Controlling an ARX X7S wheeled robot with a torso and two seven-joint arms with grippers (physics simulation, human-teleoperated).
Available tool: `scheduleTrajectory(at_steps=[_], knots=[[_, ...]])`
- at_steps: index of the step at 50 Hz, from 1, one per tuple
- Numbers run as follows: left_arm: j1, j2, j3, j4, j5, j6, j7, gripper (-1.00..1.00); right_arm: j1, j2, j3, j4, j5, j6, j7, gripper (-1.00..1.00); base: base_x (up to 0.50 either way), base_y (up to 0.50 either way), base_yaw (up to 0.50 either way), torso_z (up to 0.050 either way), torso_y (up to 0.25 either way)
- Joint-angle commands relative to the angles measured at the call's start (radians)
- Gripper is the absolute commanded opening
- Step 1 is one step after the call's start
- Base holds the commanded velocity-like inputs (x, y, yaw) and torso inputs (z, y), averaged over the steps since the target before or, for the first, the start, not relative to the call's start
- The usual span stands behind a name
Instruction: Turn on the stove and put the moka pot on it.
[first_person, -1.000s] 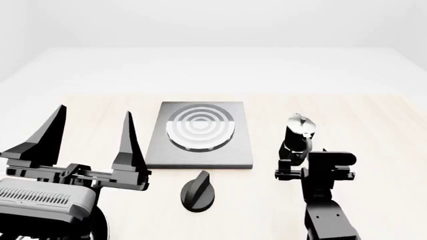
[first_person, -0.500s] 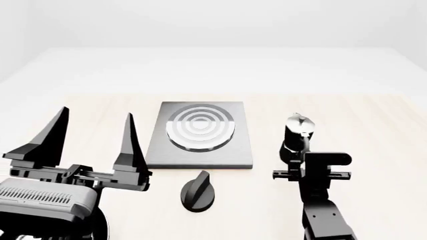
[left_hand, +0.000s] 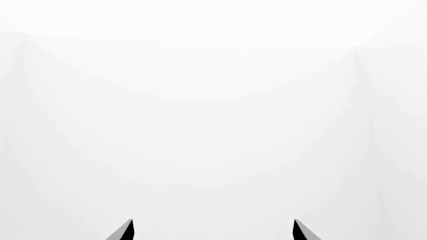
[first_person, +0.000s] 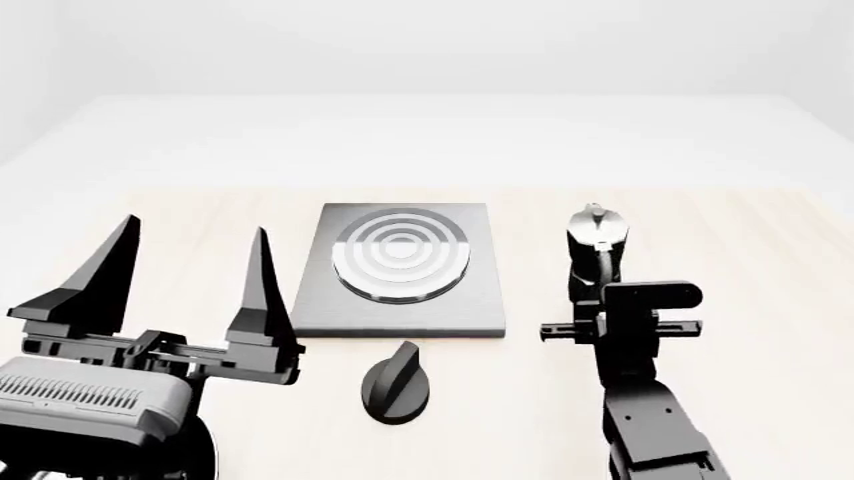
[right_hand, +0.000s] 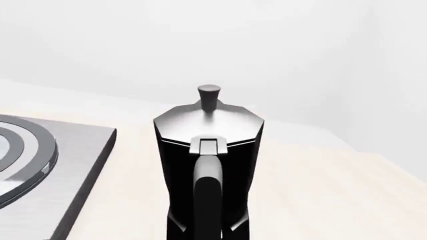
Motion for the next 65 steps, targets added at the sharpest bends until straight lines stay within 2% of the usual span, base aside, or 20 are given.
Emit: scheduleTrajectory(at_steps=[1,11,27,36,50,53,55,65], knots=[[0.002,0.0,0.0,-0.002,-0.004,0.007,-0.001,1.0,0.044,0.008,-0.025,-0.147,-0.054,0.1,0.022,-1.0,0.0,0.0,0.0,0.0,0.0],[0.009,0.001,0.002,-0.014,0.0,0.02,0.001,1.0,0.092,-0.01,-0.029,-0.17,-0.043,0.132,0.016,-1.0,0.0,0.0,0.0,0.0,0.001],[0.0,-0.001,0.008,-0.016,-0.005,0.013,-0.002,1.0,0.303,-0.102,-0.05,0.136,-0.067,0.026,0.015,-1.0,0.0,0.0,0.0,0.0,0.001],[-0.013,-0.001,0.016,-0.029,-0.004,0.009,0.003,1.0,0.378,-0.139,-0.068,0.172,-0.075,0.057,0.017,-1.0,0.0,0.0,0.0,0.0,0.001],[-0.006,-0.013,0.009,-0.009,-0.015,-0.008,-0.007,1.0,0.62,-0.241,-0.118,0.592,-0.115,-0.113,0.011,-1.0,0.0,0.0,0.0,0.0,0.001],[-0.004,-0.007,0.017,-0.021,-0.007,0.006,-0.003,1.0,0.633,-0.252,-0.122,0.608,-0.098,-0.126,0.001,-1.0,0.0,0.0,0.0,0.0,0.003],[-0.002,-0.003,0.02,-0.031,-0.004,0.016,0.001,1.0,0.633,-0.254,-0.166,0.607,-0.065,-0.123,0.01,-1.0,0.0,0.0,0.0,0.0,0.0],[-0.009,0.003,0.031,-0.058,-0.003,0.02,0.007,1.0,0.63,-0.255,-0.583,0.576,0.403,-0.162,0.021,-1.0,0.0,0.0,0.0,0.0,0.001]])
